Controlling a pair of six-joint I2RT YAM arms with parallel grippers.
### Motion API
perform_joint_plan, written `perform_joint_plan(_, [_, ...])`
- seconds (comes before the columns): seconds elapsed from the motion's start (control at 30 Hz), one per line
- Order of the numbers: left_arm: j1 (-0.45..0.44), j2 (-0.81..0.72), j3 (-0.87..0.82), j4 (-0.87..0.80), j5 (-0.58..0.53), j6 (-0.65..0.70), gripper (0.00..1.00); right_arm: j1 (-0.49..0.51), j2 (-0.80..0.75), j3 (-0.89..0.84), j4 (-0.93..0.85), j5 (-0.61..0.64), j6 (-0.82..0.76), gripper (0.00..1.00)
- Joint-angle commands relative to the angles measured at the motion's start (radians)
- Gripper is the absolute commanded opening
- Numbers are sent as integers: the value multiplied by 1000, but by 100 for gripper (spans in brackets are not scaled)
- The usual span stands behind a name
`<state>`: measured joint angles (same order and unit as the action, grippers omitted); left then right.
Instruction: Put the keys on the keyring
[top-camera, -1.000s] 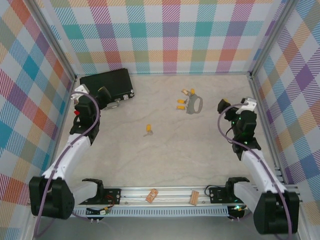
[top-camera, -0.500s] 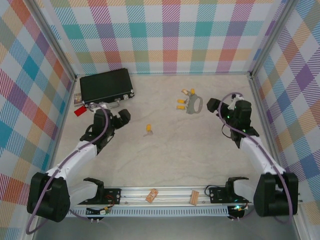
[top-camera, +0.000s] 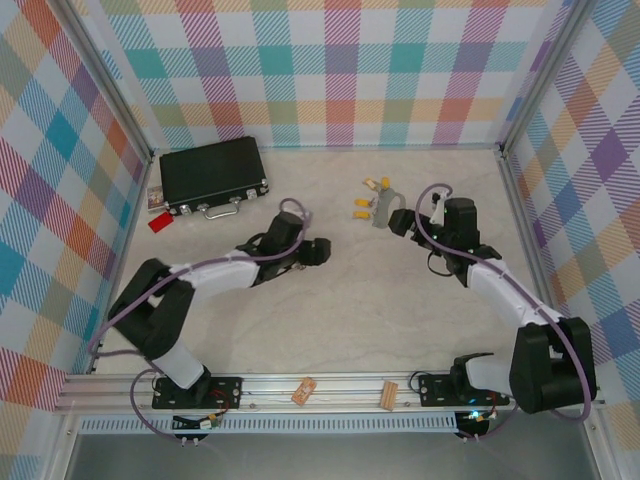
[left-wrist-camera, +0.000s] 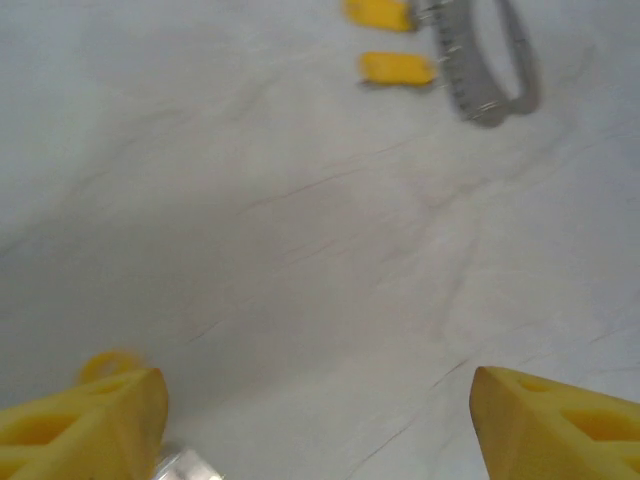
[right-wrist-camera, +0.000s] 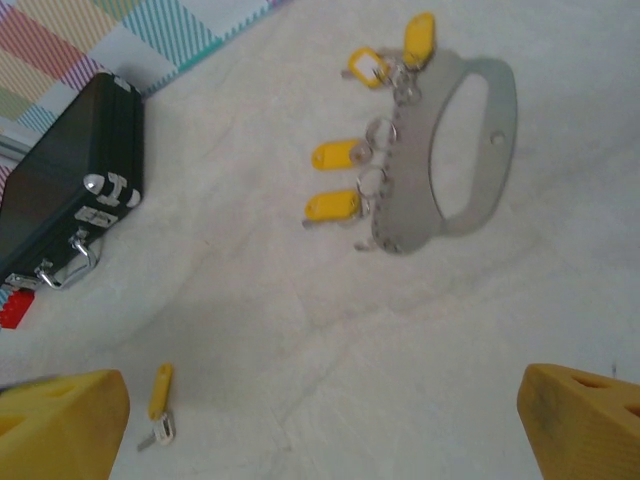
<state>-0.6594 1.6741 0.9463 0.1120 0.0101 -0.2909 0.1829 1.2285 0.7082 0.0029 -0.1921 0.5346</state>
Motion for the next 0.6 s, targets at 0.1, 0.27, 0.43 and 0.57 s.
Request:
perform_joint_plan(0.1, [-30,229,257,11,159,138,59,-4,-60,-57,19,19,72,99])
perform_joint_plan(0.27, [-52,380,441,-49,146,212,51,-4,-141,-139,52,134,133,99])
perform_joint_plan(0.43, [-67,492,569,-112,117,234,46,-3,-203,-160,40,161,151,99])
perform_joint_plan(0.57, [-77,564,665,-153,98,236,39,-3,-215,-160,36,150,159,99])
